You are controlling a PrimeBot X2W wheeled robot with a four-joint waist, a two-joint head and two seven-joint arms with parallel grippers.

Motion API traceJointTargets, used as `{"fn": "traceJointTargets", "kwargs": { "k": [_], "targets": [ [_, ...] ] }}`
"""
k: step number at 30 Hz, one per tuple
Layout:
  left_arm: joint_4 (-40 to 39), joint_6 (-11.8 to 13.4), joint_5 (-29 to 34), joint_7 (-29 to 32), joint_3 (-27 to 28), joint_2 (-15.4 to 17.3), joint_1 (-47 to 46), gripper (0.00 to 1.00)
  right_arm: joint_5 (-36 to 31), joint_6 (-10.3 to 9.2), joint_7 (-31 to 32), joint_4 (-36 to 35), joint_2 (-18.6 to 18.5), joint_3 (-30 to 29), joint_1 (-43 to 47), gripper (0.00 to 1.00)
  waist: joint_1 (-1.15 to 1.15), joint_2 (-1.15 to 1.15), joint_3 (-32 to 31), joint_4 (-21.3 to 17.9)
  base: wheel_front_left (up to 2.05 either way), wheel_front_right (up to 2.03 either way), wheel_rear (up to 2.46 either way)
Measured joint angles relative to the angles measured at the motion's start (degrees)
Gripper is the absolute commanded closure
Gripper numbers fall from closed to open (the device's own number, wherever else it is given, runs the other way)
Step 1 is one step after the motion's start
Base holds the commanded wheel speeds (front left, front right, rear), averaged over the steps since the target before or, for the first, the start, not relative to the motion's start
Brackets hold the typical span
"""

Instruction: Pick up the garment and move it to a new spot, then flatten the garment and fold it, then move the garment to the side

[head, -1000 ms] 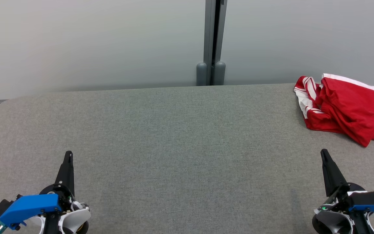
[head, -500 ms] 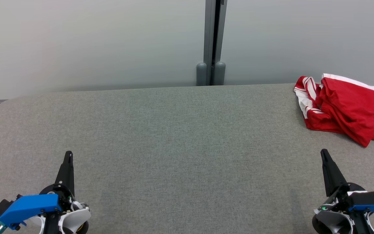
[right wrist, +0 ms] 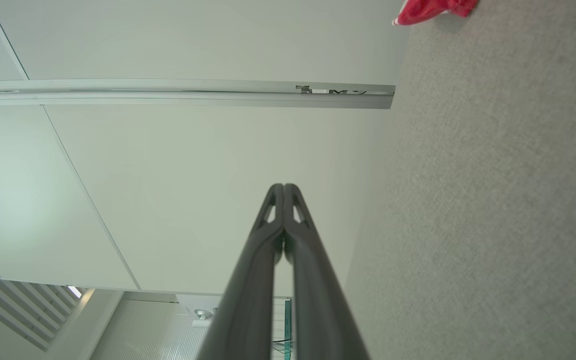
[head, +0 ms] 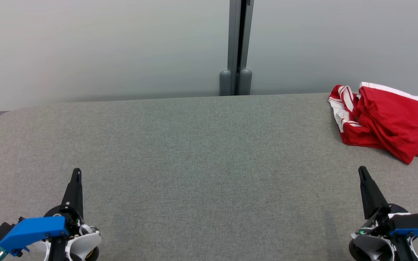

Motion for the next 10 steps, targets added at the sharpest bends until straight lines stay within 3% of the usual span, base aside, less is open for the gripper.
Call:
{"fn": "traceJointTargets", "kwargs": {
  "k": [10],
  "targets": [
    [0.00, 0.00, 0.00, -0.01, 0.00, 0.00, 0.00, 1.00, 0.00, 0.00, 0.00, 0.00, 0.00, 0.00, 0.00, 1.00, 0.01, 0.00, 0.00, 0.00, 0.00, 0.00, 0.00]
  ]
}}
